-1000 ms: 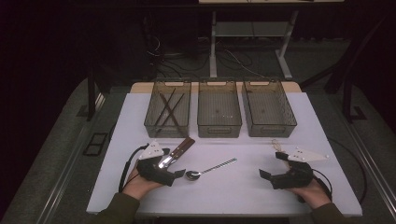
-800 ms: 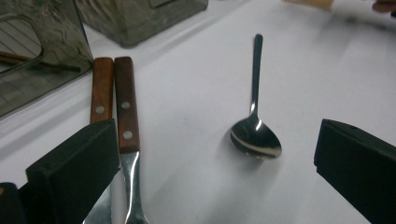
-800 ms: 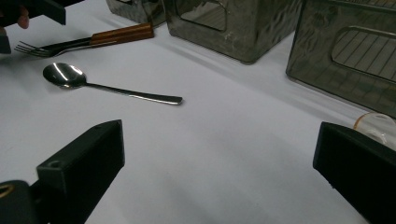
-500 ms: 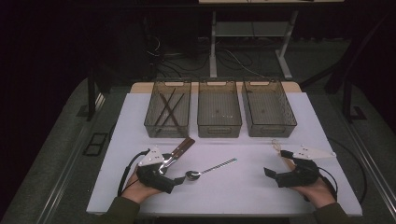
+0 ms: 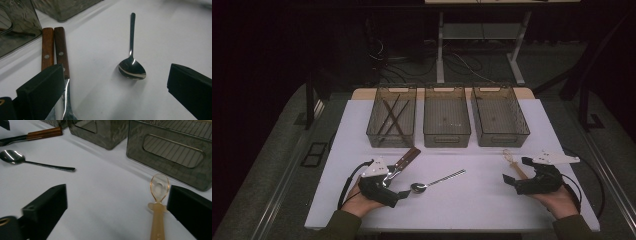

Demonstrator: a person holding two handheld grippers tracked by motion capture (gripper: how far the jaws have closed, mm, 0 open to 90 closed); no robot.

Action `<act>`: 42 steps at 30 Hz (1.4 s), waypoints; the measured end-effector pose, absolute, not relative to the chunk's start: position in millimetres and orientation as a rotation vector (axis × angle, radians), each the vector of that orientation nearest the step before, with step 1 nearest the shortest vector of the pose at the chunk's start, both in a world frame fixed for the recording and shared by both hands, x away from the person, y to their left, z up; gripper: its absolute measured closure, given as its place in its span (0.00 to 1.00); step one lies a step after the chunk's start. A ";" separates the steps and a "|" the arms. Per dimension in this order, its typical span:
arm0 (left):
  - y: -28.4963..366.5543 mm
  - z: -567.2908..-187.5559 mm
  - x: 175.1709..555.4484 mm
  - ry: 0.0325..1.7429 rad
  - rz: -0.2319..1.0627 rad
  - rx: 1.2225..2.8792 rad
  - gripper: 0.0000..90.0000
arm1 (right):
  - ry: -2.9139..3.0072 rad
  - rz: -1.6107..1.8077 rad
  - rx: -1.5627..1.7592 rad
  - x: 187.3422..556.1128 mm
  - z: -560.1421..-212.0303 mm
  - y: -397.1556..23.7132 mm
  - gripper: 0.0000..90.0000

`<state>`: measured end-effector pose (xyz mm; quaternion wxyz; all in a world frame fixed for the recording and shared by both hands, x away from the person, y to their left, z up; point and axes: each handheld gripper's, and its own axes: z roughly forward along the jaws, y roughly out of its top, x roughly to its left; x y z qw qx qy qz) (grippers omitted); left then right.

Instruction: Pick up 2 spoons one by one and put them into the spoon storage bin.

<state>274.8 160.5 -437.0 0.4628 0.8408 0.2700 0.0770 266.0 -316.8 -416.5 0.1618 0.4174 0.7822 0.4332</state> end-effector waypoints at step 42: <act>160.6 -437.1 275.1 0.661 0.196 2.078 0.02 | 2.370 0.904 1.390 278.7 -444.1 -353.4 0.65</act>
